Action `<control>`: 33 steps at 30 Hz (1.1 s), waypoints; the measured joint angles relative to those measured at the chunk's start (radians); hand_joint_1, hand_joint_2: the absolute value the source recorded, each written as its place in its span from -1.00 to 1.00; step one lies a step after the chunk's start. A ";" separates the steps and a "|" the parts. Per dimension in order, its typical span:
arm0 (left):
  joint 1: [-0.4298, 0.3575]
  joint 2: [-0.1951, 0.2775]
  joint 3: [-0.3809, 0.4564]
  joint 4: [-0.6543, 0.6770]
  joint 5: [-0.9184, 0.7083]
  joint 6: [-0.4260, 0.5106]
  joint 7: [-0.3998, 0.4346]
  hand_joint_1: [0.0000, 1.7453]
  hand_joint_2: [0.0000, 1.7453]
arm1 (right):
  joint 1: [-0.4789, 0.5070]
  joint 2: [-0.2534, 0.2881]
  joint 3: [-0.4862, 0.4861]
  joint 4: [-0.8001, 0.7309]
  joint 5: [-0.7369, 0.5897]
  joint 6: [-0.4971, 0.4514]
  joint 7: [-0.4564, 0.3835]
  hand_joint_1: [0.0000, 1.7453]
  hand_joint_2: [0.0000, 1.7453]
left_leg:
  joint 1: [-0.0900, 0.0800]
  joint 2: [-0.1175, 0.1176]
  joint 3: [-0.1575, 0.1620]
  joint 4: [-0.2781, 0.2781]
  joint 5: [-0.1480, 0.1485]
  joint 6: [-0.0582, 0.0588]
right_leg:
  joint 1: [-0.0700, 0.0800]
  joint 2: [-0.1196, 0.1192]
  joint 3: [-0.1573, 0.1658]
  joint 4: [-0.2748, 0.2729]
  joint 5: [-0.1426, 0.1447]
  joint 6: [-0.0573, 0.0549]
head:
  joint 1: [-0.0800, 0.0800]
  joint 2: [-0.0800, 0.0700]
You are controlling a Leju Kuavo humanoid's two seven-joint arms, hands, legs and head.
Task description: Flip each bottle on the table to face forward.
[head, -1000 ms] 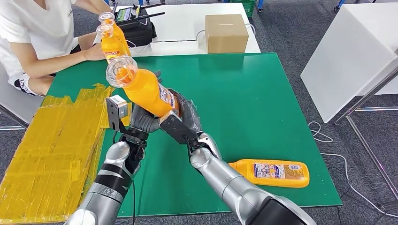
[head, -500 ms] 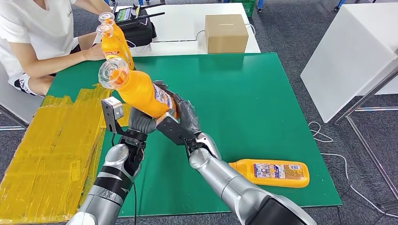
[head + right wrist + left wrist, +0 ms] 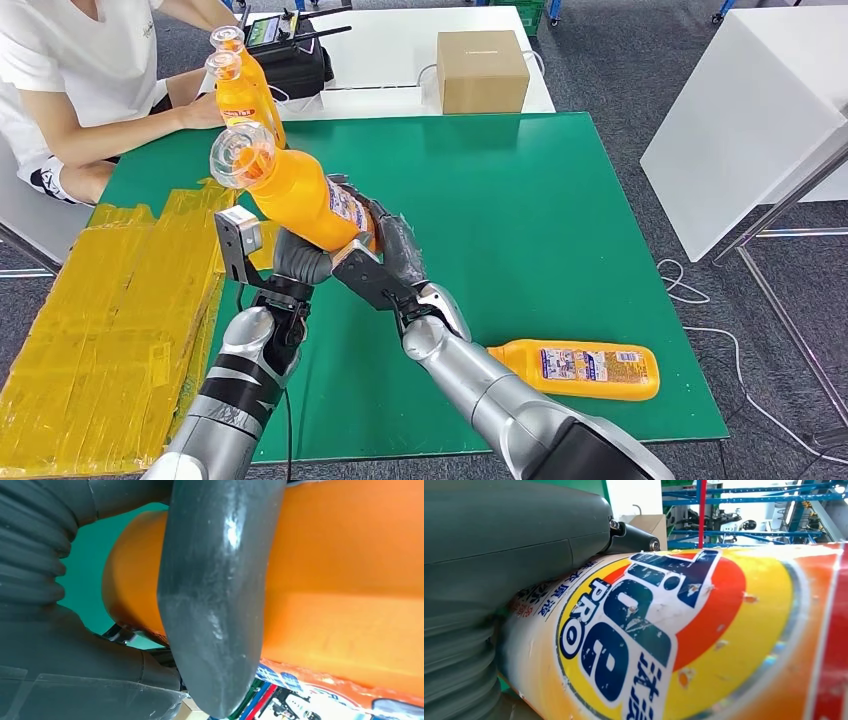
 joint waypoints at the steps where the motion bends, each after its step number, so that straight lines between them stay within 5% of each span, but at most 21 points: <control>1: 0.000 0.000 0.000 0.000 0.000 0.000 0.000 1.00 1.00 | 0.000 0.000 0.000 0.000 0.000 0.000 0.000 1.00 1.00 | 0.000 0.000 0.000 0.000 0.000 0.000 | 0.000 0.000 0.000 0.000 0.000 0.000 | 0.000 0.000; 33: 0.001 0.000 0.000 -0.002 0.000 0.000 0.000 1.00 1.00 | 0.000 0.000 0.001 0.000 0.000 0.000 0.000 1.00 1.00 | 0.000 0.000 0.000 0.000 0.000 0.000 | 0.000 0.000 0.000 0.000 0.000 0.000 | 0.000 0.000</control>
